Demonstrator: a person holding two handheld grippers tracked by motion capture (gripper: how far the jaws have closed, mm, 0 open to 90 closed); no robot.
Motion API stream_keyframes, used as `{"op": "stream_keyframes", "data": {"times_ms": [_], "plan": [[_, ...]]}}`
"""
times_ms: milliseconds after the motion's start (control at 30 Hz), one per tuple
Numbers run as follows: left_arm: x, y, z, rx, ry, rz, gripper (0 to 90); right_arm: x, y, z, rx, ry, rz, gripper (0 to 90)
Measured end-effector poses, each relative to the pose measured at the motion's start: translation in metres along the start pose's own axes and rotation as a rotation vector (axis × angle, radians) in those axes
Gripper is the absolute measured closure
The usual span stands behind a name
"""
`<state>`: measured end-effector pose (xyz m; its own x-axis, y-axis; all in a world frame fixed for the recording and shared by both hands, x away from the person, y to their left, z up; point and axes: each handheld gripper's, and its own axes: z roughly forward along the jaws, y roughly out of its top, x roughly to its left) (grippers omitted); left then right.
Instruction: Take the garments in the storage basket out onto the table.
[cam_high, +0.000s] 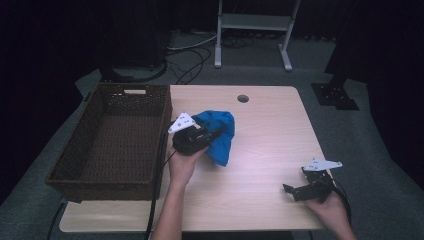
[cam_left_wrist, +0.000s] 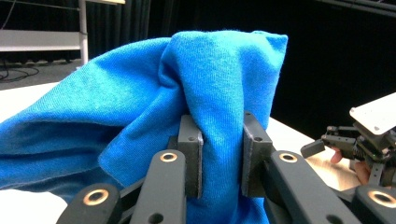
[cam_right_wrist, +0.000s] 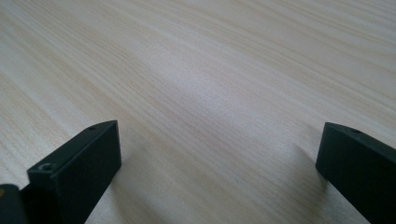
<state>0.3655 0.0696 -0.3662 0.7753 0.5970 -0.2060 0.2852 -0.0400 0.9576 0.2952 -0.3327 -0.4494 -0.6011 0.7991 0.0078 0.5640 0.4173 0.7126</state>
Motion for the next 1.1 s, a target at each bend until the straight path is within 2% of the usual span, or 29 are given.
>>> {"op": "stream_keyframes", "data": {"times_ms": [167,633,1100], "plan": [[-0.004,-0.005,0.006,0.024,0.012,0.019,74.5,0.0,0.0,0.0,0.0,0.0,0.001,0.0],[-0.007,-0.019,0.022,0.069,-0.003,0.001,74.5,0.0,0.0,0.0,0.0,0.003,-0.002,0.0],[-0.006,-0.03,0.045,0.123,-0.013,-0.014,74.1,0.0,0.0,0.0,0.0,0.005,-0.004,0.0]]}}
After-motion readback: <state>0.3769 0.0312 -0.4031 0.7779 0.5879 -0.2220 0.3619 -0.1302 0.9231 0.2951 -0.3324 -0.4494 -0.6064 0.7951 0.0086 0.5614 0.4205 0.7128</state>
